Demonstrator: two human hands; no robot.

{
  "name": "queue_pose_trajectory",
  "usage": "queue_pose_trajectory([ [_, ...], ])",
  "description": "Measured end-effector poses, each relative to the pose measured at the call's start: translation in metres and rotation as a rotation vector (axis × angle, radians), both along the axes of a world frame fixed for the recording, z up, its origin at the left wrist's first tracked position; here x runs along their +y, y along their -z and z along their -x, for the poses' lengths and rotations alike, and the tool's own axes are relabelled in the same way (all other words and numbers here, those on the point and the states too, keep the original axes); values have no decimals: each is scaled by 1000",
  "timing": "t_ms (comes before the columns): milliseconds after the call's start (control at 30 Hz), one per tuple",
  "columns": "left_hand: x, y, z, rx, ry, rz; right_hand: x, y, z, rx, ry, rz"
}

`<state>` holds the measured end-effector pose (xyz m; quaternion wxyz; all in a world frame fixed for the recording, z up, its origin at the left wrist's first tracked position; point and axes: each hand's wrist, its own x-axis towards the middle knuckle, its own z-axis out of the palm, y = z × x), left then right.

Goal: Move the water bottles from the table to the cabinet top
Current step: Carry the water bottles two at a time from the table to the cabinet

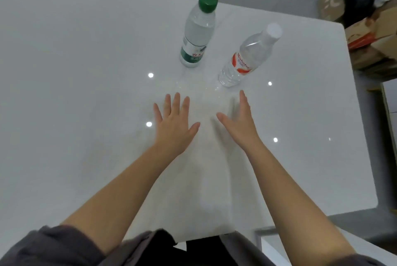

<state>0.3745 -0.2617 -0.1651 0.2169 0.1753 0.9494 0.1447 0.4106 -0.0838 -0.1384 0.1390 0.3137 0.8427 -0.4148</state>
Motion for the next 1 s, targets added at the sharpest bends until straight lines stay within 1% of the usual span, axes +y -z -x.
queue_pose_trajectory([
  [100, 2, 10, 41, 12, -34, -74, -1, 7, 26, 109, 224, 90],
  [167, 5, 15, 65, 0, -94, -184, 2, 13, 41, 158, 312, 116],
  [333, 21, 18, 127, -80, -220, -627, 17, 29, 67, 406, 394, 161],
  [400, 29, 19, 148, -107, -247, -772, 21, 34, 76, 440, 417, 172],
  [467, 36, 19, 160, -154, -285, -847, 21, 35, 84, 454, 451, 149],
  [567, 39, 15, 168, -188, -326, -833, 20, 33, 92, 468, 496, 99],
  [700, 32, 10, 160, -188, -305, -765, 15, 30, 80, 437, 508, 102],
  [833, 22, 8, 121, -186, -270, -714, 2, 32, 39, 410, 492, 98],
  [933, 18, 10, 82, -244, -263, -705, -8, 32, 1, 379, 490, 104],
  [1000, 14, 11, 53, -272, -227, -686, -14, 33, -28, 343, 527, 123],
])
